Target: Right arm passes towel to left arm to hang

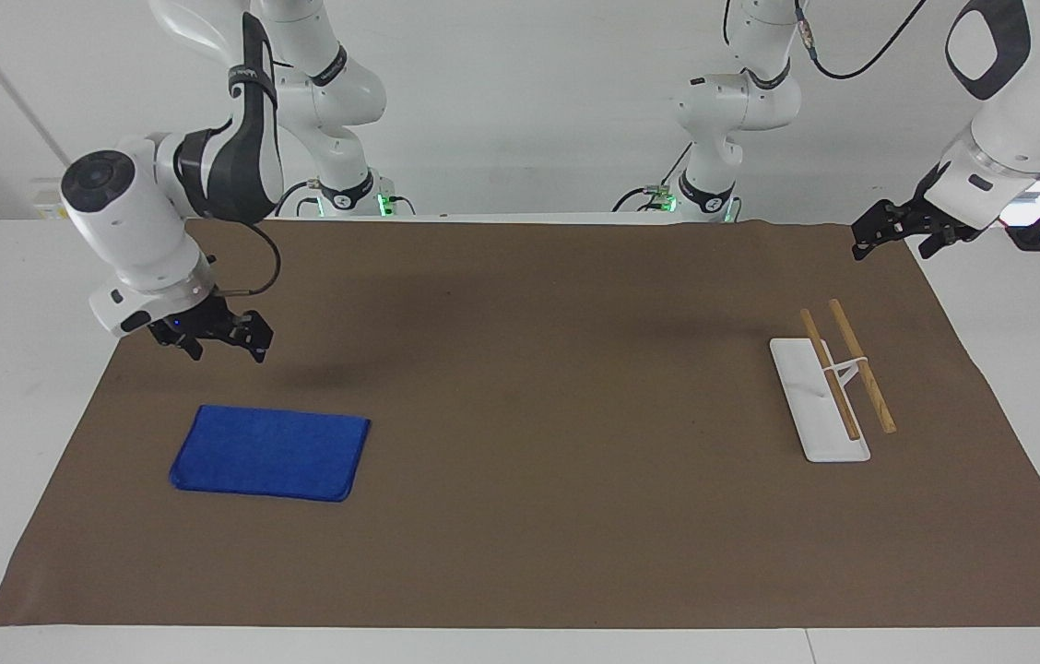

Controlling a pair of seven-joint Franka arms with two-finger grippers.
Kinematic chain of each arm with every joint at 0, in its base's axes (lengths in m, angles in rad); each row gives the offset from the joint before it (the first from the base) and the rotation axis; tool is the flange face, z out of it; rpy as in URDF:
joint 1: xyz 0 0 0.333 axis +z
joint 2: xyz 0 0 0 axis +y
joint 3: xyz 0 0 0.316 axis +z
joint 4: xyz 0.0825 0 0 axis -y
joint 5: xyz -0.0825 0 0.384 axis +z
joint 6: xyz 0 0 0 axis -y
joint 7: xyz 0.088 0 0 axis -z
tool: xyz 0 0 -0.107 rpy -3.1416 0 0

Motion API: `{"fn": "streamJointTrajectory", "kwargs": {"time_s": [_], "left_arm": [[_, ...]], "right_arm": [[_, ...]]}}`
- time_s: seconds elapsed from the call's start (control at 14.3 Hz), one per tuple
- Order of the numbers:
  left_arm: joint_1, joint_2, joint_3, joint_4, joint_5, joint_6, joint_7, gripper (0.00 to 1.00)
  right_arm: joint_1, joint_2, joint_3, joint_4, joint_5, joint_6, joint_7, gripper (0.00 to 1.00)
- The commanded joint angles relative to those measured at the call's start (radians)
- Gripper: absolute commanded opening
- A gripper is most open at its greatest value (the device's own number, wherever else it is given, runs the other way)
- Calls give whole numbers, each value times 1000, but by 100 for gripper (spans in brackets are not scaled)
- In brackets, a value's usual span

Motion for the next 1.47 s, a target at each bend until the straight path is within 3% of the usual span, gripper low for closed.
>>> {"fn": "streamJointTrajectory", "kwargs": {"time_s": [0.0, 0.07, 0.28, 0.77, 1.33, 1.4], "left_arm": [[5, -12, -4, -12, 12, -9, 1, 100], [5, -14, -4, -12, 12, -9, 1, 100], [5, -12, -4, -12, 10, -9, 1, 100], [5, -12, -4, -12, 12, -9, 1, 100], [5, -14, -4, -12, 12, -7, 1, 100], [5, -12, -4, -12, 12, -7, 1, 100]], "right_arm": [[4, 66, -1, -80, 12, 164, 1, 99], [4, 83, 1, -76, 10, 171, -4, 94], [7, 138, 11, -65, 36, 233, -5, 94], [7, 183, 11, -77, 38, 278, -78, 91], [11, 192, 11, -83, 38, 284, -81, 52], [11, 198, 11, -87, 38, 286, -82, 43]]}}
